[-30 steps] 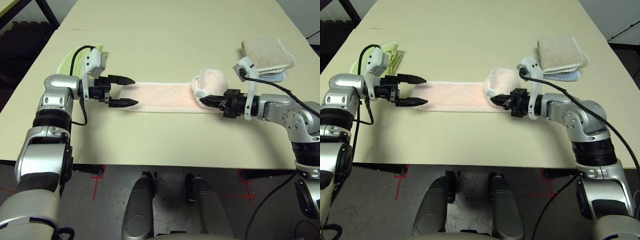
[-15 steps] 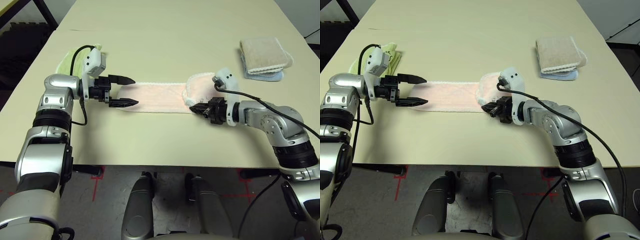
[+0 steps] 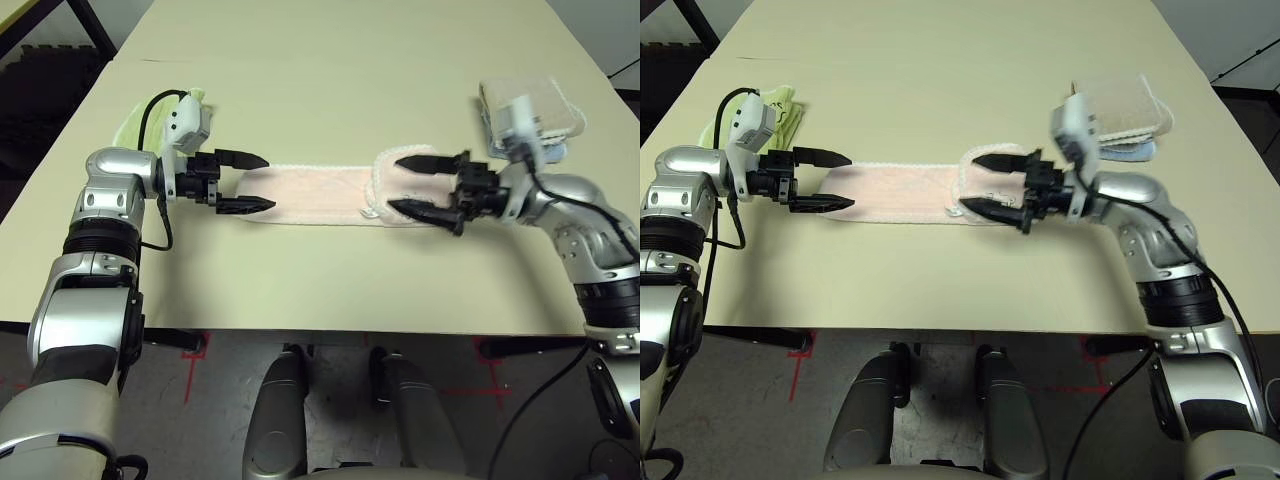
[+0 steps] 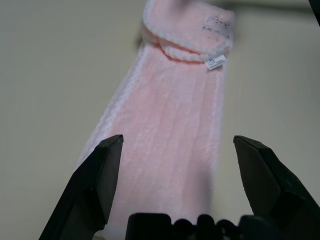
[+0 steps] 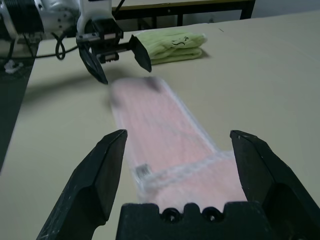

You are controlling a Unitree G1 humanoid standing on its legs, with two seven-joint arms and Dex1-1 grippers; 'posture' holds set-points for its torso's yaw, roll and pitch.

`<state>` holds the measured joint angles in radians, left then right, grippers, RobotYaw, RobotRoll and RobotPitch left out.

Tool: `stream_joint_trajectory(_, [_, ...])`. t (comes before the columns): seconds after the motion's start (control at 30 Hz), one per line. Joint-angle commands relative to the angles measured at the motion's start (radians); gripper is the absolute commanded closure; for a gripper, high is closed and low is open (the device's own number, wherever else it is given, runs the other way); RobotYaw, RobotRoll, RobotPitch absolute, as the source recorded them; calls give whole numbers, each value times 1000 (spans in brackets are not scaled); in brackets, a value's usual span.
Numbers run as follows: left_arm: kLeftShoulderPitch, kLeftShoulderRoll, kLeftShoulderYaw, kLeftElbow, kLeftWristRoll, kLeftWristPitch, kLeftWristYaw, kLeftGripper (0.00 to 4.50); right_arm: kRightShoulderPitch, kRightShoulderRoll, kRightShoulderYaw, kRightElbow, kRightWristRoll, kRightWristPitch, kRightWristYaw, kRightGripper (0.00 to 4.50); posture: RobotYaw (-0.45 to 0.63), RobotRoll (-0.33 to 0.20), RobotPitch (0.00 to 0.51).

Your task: Fold the towel and set it aside.

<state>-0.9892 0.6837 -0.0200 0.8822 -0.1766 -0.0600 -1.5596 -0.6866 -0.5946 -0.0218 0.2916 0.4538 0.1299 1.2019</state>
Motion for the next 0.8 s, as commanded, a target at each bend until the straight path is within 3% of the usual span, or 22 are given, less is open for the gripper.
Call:
stream_joint_trajectory(0.03, [27, 7, 10, -35, -9, 14, 6, 0, -17, -20, -28, 169, -52, -165, 65, 32, 82, 0, 201])
stream_joint_trajectory(0.07, [32, 5, 13, -44, -12, 20, 8, 0, -23, -24, -32, 216, -62, -207, 80, 32, 83, 0, 199])
stream_joint_trajectory(0.13, [42, 4, 17, -59, -15, 27, 12, 0, -28, -32, -38, 287, -79, -268, 105, 625, 87, 0, 197])
stream_joint_trajectory(0.17, [48, 4, 19, -67, -17, 31, 15, 0, -30, -33, -45, 312, -80, -282, 109, 200, 88, 0, 196])
stream_joint_trajectory(0.23, [61, 2, 24, -84, -22, 40, 24, 0, -28, -44, -51, 354, -89, -311, 133, 25, 90, 0, 194])
stream_joint_trajectory(0.5, [106, 6, 38, -133, -42, 67, 56, 0, -12, -82, -95, 437, -77, -374, 212, 25, 91, 0, 195])
stream_joint_trajectory(0.8, [101, -4, 35, -144, -39, 81, 62, 0, -41, -46, -76, 440, -95, -371, 238, 25, 104, 0, 193])
